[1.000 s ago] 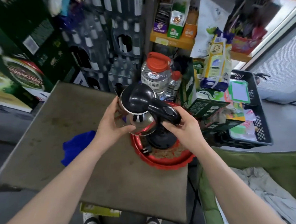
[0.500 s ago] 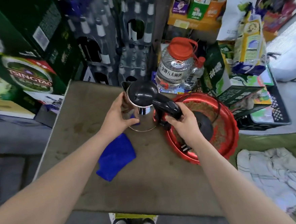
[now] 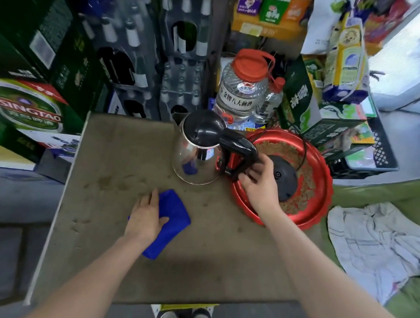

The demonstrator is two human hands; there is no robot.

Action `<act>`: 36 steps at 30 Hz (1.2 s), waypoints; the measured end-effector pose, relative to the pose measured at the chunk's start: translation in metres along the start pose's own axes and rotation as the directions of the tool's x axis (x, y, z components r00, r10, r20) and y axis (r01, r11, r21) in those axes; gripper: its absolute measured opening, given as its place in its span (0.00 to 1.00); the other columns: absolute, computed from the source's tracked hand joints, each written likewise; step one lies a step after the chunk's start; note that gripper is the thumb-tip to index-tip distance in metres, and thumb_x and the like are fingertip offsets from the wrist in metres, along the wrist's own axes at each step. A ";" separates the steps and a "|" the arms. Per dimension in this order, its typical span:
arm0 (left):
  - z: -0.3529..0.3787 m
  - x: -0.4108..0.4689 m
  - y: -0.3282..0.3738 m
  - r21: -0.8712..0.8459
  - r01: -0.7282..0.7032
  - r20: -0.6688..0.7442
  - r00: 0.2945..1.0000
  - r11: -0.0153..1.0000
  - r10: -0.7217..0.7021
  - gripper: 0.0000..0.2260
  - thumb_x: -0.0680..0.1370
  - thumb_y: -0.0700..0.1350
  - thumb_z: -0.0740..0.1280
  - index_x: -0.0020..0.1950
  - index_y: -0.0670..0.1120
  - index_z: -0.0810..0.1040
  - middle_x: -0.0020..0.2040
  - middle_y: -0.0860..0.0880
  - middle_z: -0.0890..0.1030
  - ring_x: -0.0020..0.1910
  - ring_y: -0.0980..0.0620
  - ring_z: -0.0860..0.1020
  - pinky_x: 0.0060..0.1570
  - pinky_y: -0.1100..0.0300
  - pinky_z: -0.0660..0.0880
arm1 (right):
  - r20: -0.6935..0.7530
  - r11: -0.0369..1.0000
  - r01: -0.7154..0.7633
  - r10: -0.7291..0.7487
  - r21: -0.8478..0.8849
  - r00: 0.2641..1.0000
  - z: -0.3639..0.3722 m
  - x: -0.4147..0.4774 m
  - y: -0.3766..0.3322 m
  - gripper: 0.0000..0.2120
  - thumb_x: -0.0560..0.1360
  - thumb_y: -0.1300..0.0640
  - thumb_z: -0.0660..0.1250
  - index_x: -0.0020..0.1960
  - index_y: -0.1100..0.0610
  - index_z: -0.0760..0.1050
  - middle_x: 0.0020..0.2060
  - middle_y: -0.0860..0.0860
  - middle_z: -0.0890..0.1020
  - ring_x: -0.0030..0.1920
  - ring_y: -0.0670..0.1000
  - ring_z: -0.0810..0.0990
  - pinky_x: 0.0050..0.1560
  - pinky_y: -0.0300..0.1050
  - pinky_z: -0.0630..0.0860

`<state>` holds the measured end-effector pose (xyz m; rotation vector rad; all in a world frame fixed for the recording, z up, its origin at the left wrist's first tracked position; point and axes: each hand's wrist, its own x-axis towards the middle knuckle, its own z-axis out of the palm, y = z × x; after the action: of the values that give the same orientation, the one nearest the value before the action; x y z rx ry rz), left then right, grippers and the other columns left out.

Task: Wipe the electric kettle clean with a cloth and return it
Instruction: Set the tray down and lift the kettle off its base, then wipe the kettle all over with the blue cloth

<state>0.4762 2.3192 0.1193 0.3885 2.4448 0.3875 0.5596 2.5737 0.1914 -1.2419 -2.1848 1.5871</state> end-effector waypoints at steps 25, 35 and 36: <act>-0.135 -0.176 0.115 -0.733 -0.321 -0.201 0.945 0.599 0.260 0.04 0.80 0.46 0.66 0.48 0.50 0.80 0.45 0.52 0.86 0.47 0.51 0.84 0.47 0.54 0.79 | 0.363 0.968 0.149 -0.215 0.200 0.907 -0.075 -0.151 -0.121 0.06 0.77 0.54 0.73 0.48 0.57 0.80 0.45 0.55 0.86 0.45 0.56 0.85 0.46 0.52 0.82; -0.138 -0.188 0.144 -0.901 -0.084 -0.048 0.994 0.426 0.095 0.20 0.77 0.61 0.65 0.51 0.45 0.83 0.47 0.46 0.86 0.47 0.49 0.83 0.55 0.45 0.80 | 0.454 0.854 0.499 -0.391 -0.145 0.801 -0.078 -0.152 -0.134 0.12 0.74 0.52 0.75 0.57 0.52 0.84 0.55 0.41 0.84 0.54 0.44 0.82 0.58 0.38 0.76; -0.135 -0.183 0.143 -0.888 -0.122 -0.095 0.992 0.444 0.082 0.20 0.75 0.60 0.67 0.50 0.44 0.83 0.46 0.45 0.86 0.45 0.48 0.82 0.56 0.40 0.78 | 0.508 0.869 0.480 -0.362 -0.119 0.782 -0.077 -0.153 -0.133 0.12 0.74 0.53 0.75 0.57 0.53 0.84 0.57 0.41 0.83 0.56 0.44 0.83 0.60 0.40 0.77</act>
<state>0.5574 2.3586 0.3727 0.0367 1.8631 1.6640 0.6320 2.5098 0.3852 -0.3412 -2.7672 1.5701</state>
